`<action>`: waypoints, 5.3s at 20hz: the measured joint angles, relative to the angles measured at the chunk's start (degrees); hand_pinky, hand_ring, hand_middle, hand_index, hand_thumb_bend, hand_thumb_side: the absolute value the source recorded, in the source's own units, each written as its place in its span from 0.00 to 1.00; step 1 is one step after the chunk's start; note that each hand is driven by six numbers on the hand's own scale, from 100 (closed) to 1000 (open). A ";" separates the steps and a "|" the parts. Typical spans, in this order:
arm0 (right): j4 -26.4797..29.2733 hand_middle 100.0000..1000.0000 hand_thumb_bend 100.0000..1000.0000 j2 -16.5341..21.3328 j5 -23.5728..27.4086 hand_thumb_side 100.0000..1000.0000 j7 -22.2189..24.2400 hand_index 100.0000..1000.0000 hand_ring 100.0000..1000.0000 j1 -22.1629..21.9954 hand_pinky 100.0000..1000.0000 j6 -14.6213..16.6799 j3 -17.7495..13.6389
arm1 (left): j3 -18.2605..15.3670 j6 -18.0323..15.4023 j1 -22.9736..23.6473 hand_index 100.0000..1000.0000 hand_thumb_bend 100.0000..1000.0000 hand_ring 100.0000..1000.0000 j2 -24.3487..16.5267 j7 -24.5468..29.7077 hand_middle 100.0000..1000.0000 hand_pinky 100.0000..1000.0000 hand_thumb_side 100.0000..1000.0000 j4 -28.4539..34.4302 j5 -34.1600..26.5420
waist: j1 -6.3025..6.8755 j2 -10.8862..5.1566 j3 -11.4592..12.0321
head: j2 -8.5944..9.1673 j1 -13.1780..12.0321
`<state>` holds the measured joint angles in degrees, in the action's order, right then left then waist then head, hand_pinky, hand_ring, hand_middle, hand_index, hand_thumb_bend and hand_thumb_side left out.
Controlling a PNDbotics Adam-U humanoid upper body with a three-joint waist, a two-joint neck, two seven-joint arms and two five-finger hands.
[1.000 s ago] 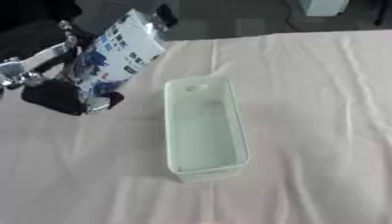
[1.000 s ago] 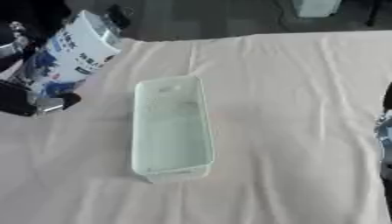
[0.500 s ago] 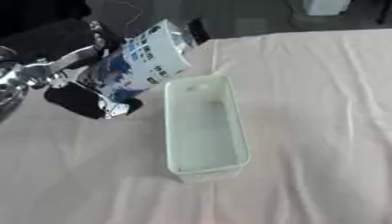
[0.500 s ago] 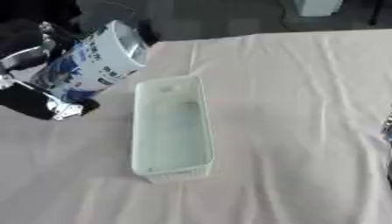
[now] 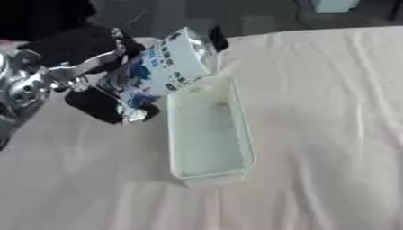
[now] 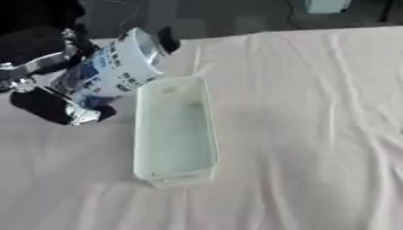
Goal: Pick up objects on the table and place them in the box.
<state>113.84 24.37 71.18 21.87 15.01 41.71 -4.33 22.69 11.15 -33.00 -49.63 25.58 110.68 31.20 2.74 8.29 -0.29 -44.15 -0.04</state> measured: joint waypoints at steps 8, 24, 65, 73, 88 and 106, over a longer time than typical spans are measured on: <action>0.00 0.34 0.00 -0.05 -0.14 1.00 -1.01 0.48 0.24 1.88 0.07 0.05 -0.03 | 1.45 -2.93 0.10 0.06 0.00 0.00 0.41 -1.02 0.00 0.00 0.43 -4.87 5.08 | 0.57 0.78 -1.65 | 0.00 -0.82; 0.00 0.34 0.00 -0.02 -0.41 1.00 -4.29 0.48 0.24 4.69 0.08 -0.61 -0.37 | 5.88 -24.53 0.70 0.05 0.00 0.00 2.11 -10.63 0.00 0.00 0.45 -10.12 15.49 | 1.44 1.25 -3.49 | -0.01 -1.50; 0.00 0.33 0.00 2.83 1.46 1.00 -8.27 0.47 0.24 7.83 0.09 -1.71 -0.72 | 6.77 -34.00 -5.42 0.58 0.54 1.00 -0.62 -34.80 0.84 1.00 0.66 -15.45 68.84 | 6.51 0.03 -5.54 | -0.01 -1.48; 0.00 0.33 0.00 3.60 2.31 1.00 -9.94 0.47 0.24 9.73 0.10 -2.30 -0.72 | 6.65 -31.87 -6.90 0.59 0.64 1.00 -0.63 -40.22 0.84 1.00 0.72 -15.24 72.41 | 8.04 -0.29 -6.39 | -0.01 -1.47; 0.00 0.33 0.00 4.54 2.43 1.00 -10.04 0.46 0.24 9.07 0.09 -2.09 -0.70 | 3.58 -29.83 -8.51 0.59 0.74 1.00 -5.40 -40.08 0.84 1.00 0.73 -5.21 62.62 | 8.60 -0.67 -4.59 | -0.01 -1.40; 0.00 0.33 0.00 6.06 0.34 1.00 -7.73 0.46 0.24 4.95 0.09 0.14 -0.72 | -13.52 -16.37 0.14 0.62 0.53 0.82 -21.77 -44.25 0.78 0.72 0.69 3.64 18.60 | 8.24 -1.37 0.08 | -0.01 -2.05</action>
<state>113.84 30.43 71.52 14.14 19.96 41.85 -5.05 9.17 -5.22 -32.85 -71.41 -18.66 114.32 49.79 10.98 6.92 -0.21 -44.16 -2.09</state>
